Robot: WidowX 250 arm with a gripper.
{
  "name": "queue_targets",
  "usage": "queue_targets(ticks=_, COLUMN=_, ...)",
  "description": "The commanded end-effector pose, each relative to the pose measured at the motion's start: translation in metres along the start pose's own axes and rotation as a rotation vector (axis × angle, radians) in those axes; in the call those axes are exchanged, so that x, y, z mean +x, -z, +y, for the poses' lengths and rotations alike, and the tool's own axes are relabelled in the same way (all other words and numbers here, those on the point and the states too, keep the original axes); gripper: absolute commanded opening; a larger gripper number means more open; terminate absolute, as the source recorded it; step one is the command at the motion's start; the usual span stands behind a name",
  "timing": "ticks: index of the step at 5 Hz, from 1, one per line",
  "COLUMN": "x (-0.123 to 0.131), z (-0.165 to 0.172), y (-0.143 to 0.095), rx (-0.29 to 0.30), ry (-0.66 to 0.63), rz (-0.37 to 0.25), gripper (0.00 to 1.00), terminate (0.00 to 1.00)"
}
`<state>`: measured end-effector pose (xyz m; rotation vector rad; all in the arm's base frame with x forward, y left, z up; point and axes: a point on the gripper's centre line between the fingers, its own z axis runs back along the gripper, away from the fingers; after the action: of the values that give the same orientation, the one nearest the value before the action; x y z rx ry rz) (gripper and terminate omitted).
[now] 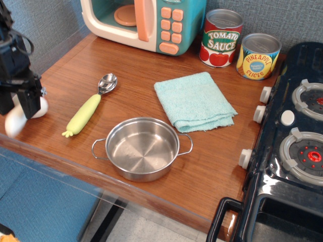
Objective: Move the mushroom to the front right corner of the table
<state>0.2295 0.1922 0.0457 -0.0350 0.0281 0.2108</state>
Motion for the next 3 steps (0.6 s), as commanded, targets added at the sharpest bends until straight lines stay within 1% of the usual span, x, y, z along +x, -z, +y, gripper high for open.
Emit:
queue_targets(ticks=1, x=-0.0122, z=0.0052, y=-0.0381, rx=0.032, ry=0.006, rz=-0.144, gripper=1.00, terminate=0.00)
queue_targets(ticks=2, x=-0.0133, z=0.0043, y=-0.0360, rx=0.041, ry=0.011, rz=-0.158, gripper=1.00, terminate=0.00)
queue_targets(ticks=3, x=-0.0133, z=0.0043, y=-0.0360, rx=0.041, ry=0.011, rz=-0.158, gripper=1.00, terminate=0.00)
